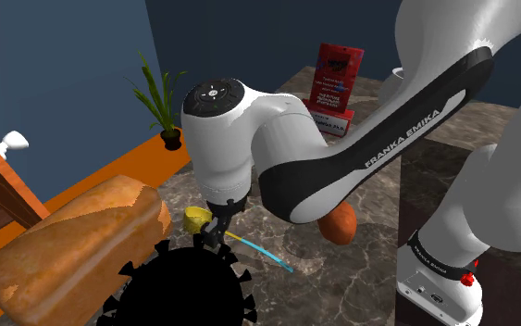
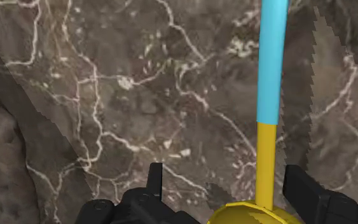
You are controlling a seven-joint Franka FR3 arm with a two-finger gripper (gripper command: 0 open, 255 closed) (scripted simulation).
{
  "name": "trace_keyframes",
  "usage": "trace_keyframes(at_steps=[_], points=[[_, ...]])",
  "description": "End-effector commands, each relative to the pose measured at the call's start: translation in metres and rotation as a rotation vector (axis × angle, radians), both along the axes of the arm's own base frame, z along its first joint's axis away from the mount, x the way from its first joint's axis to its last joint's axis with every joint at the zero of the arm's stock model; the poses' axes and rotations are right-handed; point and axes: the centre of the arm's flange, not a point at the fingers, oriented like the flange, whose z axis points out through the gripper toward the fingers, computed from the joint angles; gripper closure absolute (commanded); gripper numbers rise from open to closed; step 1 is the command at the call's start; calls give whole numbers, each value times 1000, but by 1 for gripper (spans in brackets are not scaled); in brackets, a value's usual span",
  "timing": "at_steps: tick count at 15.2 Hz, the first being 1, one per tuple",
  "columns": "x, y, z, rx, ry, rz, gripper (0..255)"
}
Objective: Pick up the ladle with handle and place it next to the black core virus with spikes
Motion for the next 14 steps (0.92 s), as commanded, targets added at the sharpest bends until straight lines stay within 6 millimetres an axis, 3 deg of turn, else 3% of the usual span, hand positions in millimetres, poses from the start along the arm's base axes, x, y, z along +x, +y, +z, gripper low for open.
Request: trace_keyframes(at_steps=[1, 2, 6, 14], points=[[0, 0, 0, 0, 0, 0, 0], [0, 0, 0, 0, 0, 0, 0], [-7, 6, 49, 0, 0, 0, 0], [-7, 6, 49, 0, 0, 0, 0]])
